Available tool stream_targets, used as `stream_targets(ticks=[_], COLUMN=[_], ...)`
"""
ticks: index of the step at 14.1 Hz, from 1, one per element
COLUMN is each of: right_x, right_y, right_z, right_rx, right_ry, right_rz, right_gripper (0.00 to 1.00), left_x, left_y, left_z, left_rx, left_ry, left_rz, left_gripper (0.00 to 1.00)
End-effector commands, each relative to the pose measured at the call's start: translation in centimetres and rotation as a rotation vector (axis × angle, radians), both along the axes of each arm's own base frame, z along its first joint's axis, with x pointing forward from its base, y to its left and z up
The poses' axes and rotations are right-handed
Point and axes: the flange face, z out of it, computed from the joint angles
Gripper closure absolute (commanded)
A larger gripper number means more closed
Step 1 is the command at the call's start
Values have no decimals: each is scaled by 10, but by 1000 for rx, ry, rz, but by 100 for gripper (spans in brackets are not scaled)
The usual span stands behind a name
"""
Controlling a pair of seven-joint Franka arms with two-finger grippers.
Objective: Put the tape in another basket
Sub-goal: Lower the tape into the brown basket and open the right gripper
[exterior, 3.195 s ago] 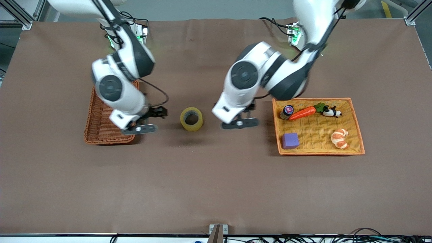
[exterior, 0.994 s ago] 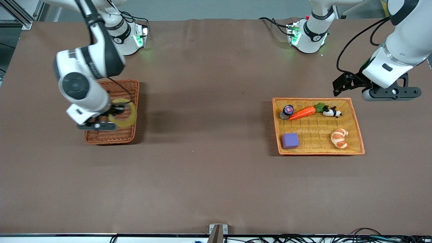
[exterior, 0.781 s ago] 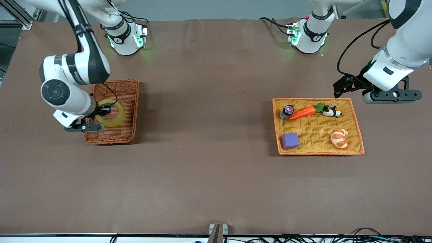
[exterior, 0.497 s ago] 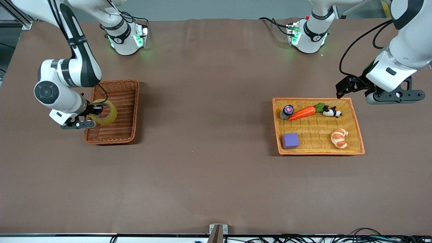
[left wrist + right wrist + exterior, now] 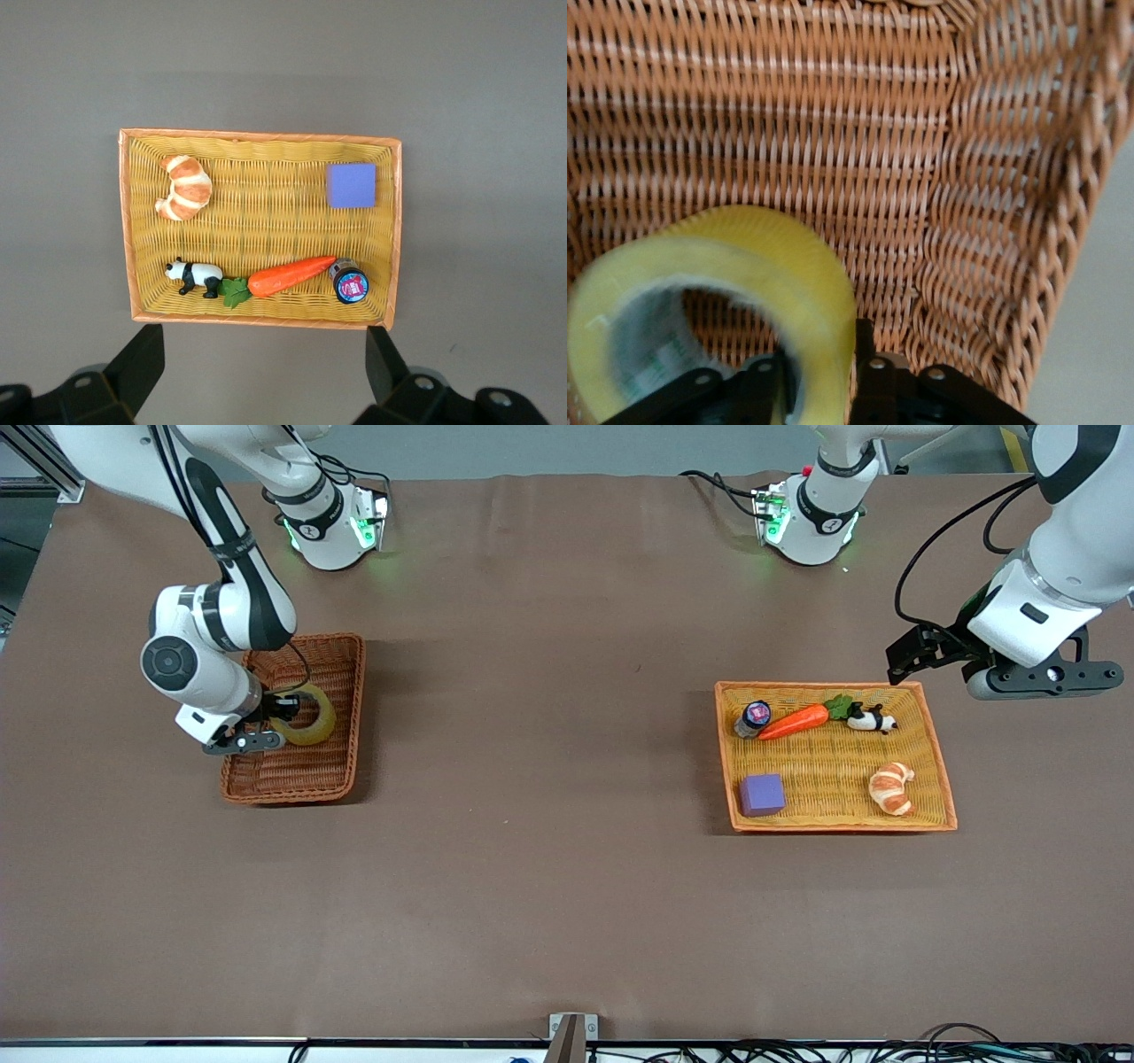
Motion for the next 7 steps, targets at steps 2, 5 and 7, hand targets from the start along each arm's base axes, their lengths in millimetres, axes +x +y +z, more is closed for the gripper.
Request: stream_targets(ticks=[2,5,7], right_x=[46,82,106], right_y=[-3,-4,-1], right_z=[74,154,215], right_rx=[16,12,3], right_ry=[-142,-230,-233], right_rz=[-12,-17,-26], right_gripper=[0,0,0], left_x=[2,4,4], left_y=[2,11,12], left_z=[3,4,6], left_rx=[12,10,8], left_ry=[-10,-15,-19], left_rz=[-22,-6,-3], left_gripper=[0,0,0])
